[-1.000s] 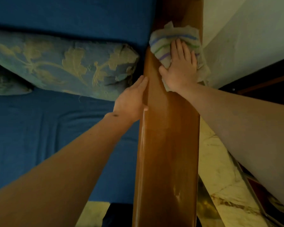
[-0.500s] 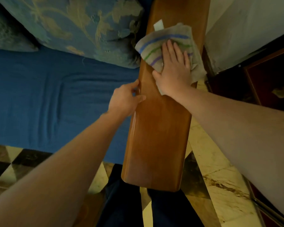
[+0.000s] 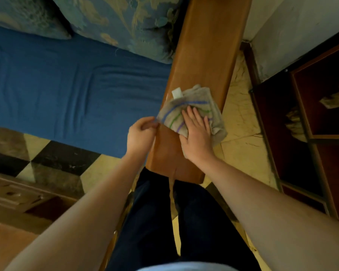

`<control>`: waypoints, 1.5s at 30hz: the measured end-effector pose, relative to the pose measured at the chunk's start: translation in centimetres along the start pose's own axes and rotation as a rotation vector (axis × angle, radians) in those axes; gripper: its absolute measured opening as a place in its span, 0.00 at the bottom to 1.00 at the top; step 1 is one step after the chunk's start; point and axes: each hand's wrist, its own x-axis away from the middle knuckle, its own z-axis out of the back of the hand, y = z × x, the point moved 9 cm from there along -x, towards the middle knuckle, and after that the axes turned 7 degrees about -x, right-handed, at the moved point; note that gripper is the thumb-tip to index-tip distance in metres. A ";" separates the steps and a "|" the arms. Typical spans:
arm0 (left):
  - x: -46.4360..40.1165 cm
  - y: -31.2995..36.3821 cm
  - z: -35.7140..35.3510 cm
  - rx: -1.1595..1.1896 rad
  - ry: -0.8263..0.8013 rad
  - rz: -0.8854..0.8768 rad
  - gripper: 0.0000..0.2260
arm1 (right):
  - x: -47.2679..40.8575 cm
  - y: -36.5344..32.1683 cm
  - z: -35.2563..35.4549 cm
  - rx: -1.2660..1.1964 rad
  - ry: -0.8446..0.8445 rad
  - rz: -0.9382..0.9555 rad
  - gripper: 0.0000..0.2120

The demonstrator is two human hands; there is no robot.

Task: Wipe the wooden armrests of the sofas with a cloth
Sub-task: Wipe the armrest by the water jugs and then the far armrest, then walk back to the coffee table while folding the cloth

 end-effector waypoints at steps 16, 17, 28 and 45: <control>18.4 -3.1 -6.0 0.799 -0.542 0.663 0.35 | 7.2 -5.9 7.5 -2.092 0.155 -0.870 0.16; 18.7 -1.1 -6.0 0.880 -0.610 0.625 0.38 | 7.2 -6.7 9.1 -2.188 0.151 -0.827 0.17; 23.5 18.7 2.2 1.255 -0.736 0.022 0.44 | 9.3 -17.8 22.9 -2.317 -0.021 -0.455 0.27; 28.7 21.5 8.1 1.139 -0.671 -0.353 0.22 | 13.1 -22.8 26.9 -2.234 -0.382 -0.043 0.42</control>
